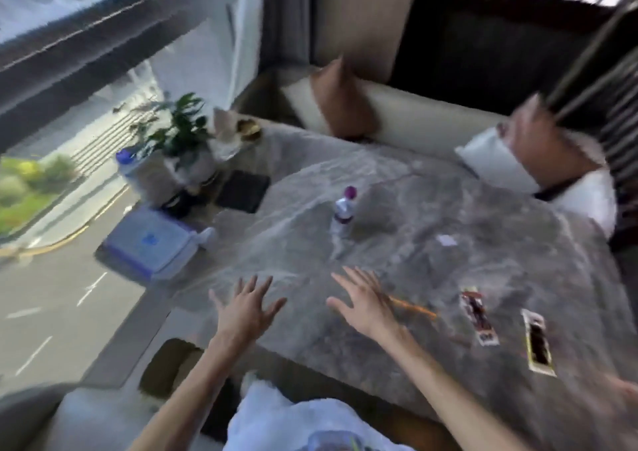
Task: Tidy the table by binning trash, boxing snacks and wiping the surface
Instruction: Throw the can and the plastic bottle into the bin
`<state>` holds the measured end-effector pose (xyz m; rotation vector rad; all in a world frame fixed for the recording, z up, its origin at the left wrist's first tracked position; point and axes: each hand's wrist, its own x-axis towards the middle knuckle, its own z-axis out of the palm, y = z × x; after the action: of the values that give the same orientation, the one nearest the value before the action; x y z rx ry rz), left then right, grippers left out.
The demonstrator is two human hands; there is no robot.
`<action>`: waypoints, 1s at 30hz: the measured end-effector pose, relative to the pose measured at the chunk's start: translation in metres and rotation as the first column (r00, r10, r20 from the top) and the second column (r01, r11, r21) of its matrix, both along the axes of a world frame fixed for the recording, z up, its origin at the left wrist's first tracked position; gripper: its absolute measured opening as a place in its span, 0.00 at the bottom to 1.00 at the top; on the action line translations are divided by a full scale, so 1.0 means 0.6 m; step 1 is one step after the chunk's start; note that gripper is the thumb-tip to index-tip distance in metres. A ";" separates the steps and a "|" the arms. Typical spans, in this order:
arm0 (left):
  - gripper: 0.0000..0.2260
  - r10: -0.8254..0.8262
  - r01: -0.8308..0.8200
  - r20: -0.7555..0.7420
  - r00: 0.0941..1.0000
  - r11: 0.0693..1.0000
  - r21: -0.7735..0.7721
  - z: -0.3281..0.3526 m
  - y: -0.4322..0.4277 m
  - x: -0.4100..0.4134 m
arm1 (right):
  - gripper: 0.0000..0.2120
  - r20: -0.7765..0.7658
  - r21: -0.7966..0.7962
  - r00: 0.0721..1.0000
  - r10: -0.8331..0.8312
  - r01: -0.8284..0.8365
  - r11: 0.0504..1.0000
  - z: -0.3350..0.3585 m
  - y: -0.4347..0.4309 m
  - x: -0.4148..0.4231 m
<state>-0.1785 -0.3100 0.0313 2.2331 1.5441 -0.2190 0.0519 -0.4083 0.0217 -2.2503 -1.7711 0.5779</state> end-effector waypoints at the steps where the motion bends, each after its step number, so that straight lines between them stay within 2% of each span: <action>1: 0.30 -0.060 0.060 -0.001 0.998 0.998 0.024 0.014 0.009 0.032 | 0.29 -0.006 0.031 0.998 -0.063 0.063 0.998 0.007 -0.012 0.023; 4: 0.30 -0.227 0.226 0.006 0.974 0.972 0.067 0.045 0.038 0.113 | 0.27 -0.047 0.102 0.976 -0.213 0.217 0.971 0.024 -0.033 0.071; 7: 0.29 -0.370 0.370 -0.017 0.929 0.924 0.092 0.066 0.079 0.174 | 0.27 -0.114 0.103 0.941 -0.319 0.331 0.938 0.030 -0.027 0.097; 12: 0.28 -0.480 0.474 0.008 0.877 0.869 0.146 0.093 0.168 0.229 | 0.27 -0.271 0.060 0.848 -0.456 0.487 0.871 0.023 0.017 0.103; 21: 0.26 -0.541 0.537 0.029 0.840 0.839 0.088 0.100 0.275 0.306 | 0.31 -0.434 -0.080 0.663 -0.611 0.647 0.759 -0.035 0.100 0.091; 27: 0.28 -0.503 0.503 -0.002 0.864 0.864 0.027 0.068 0.307 0.373 | 0.34 -0.446 -0.165 0.640 -0.626 0.628 0.760 -0.106 0.174 0.134; 30: 0.28 -0.466 0.467 0.063 0.882 0.884 -0.005 0.053 0.303 0.397 | 0.34 -0.452 -0.165 0.666 -0.594 0.592 0.789 -0.132 0.214 0.153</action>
<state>0.0597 -0.1285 0.0633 2.5392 0.9416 -0.2997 0.1439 -0.2801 -0.0577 -2.2319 -0.7219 0.8842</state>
